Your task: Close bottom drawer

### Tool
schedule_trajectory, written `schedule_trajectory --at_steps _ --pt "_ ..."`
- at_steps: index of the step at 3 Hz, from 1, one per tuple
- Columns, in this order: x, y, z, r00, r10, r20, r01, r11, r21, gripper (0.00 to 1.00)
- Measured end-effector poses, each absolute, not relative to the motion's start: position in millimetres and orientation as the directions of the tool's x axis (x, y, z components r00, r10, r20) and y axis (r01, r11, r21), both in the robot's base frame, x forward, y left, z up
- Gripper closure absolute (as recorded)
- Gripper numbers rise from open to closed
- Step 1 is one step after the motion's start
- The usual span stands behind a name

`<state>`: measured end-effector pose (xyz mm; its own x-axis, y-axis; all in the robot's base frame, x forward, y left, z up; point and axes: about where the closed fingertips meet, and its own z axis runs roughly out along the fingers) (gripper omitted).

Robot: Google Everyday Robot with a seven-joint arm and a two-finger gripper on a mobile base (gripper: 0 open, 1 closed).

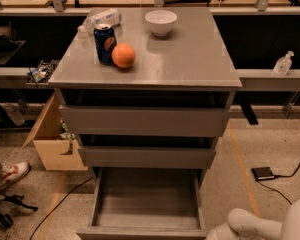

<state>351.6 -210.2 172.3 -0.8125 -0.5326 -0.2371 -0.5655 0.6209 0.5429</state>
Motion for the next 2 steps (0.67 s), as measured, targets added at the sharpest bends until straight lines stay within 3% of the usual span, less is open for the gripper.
schedule_trajectory --at_steps 2 --pt "379 -184 158 -0.778 -0.55 -0.305 -0.617 0.575 0.538 1.0"
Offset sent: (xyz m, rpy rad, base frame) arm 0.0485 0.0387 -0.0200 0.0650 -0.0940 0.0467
